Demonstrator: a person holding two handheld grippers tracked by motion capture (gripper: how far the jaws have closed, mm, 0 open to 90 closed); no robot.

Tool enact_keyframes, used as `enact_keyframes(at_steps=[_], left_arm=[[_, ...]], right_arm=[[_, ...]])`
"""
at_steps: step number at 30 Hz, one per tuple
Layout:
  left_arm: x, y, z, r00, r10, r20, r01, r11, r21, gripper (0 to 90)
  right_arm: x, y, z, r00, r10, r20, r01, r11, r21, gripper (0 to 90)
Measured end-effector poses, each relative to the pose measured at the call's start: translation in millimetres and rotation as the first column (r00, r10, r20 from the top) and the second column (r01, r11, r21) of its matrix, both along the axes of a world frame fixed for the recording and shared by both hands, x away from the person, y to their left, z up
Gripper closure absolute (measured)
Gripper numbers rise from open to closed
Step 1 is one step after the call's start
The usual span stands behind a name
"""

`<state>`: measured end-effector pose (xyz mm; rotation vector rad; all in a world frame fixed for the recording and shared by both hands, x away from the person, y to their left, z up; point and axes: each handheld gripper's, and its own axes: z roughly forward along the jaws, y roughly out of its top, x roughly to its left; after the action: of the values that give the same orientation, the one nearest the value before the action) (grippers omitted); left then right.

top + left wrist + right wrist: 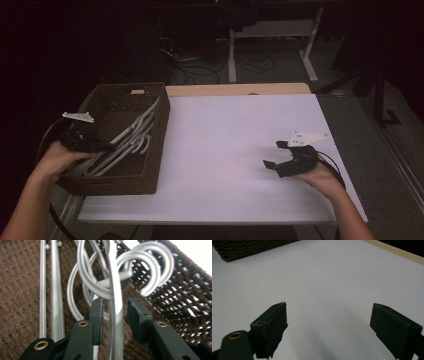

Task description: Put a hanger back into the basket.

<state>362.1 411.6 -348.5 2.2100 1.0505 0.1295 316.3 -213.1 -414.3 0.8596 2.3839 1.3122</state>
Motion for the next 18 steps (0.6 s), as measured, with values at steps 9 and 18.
enact_keyframes(at_steps=[9, 18], left_arm=[[-15.5, -5.7, 30.0, 0.9806, 0.050, 0.190, -0.024, 0.9908, -0.133, 31.0], [-36.2, -55.9, 41.9, 0.9476, 0.022, 0.319, 0.064, 0.9638, -0.259, 16.3]], right_arm=[[-1.9, 0.8, 8.6, 0.9999, 0.004, 0.011, -0.005, 1.000, 0.024, 13.4], [-9.3, 3.8, 33.6, 0.9997, 0.006, 0.022, -0.008, 0.997, 0.074, 7.0]])
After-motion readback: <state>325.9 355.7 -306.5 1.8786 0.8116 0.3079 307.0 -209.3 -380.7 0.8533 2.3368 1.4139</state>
